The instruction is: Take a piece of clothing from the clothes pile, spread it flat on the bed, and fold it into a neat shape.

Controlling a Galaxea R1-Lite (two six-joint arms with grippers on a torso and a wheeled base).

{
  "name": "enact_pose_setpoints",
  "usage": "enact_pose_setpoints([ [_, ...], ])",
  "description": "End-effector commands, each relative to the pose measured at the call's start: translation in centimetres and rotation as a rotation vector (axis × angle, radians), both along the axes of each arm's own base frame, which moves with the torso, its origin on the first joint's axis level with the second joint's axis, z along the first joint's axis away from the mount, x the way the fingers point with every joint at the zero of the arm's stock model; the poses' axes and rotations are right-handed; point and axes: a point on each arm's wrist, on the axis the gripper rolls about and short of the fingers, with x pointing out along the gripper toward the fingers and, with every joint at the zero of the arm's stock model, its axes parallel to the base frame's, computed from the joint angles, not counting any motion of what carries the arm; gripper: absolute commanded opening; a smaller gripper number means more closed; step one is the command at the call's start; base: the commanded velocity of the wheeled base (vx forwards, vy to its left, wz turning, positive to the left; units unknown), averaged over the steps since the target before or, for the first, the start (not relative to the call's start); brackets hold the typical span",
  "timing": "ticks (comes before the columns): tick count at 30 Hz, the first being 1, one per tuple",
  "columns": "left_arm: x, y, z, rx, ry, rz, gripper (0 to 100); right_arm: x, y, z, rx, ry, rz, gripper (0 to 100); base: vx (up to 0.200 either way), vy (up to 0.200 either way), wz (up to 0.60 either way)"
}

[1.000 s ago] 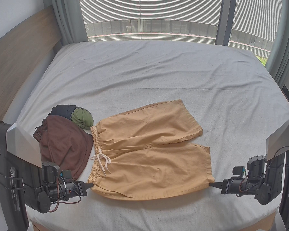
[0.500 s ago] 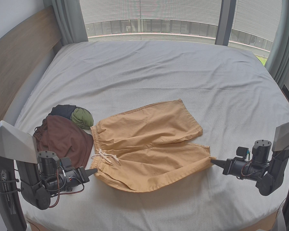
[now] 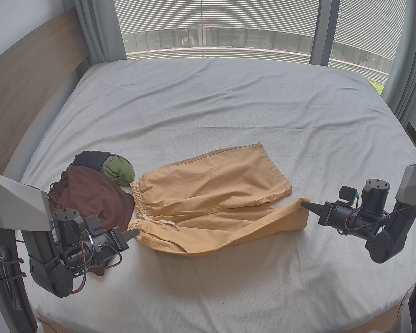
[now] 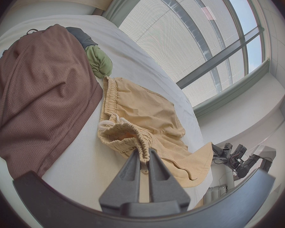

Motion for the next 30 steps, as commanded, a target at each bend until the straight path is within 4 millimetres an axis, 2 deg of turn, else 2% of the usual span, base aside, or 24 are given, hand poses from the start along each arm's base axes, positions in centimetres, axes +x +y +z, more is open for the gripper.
enact_pose_setpoints([
  [1,0.6,0.0,0.4,-0.021,-0.019,0.029,0,1.3,0.1,2.3,0.01,-0.072,-0.002,0,0.0,0.0,0.0],
  [7,1.2,-0.1,0.5,-0.027,-0.032,0.065,0,3.0,0.3,4.7,0.006,-0.085,-0.029,0,0.0,0.0,0.0],
  [18,1.9,-0.3,0.9,-0.05,-0.049,0.115,0,6.2,0.6,7.2,0.006,-0.091,-0.042,0,0.0,0.0,0.0],
  [30,3.5,-0.4,1.0,-0.076,-0.08,0.191,0,9.6,1.1,8.5,-0.003,-0.101,-0.076,0,0.0,0.0,0.0],
])
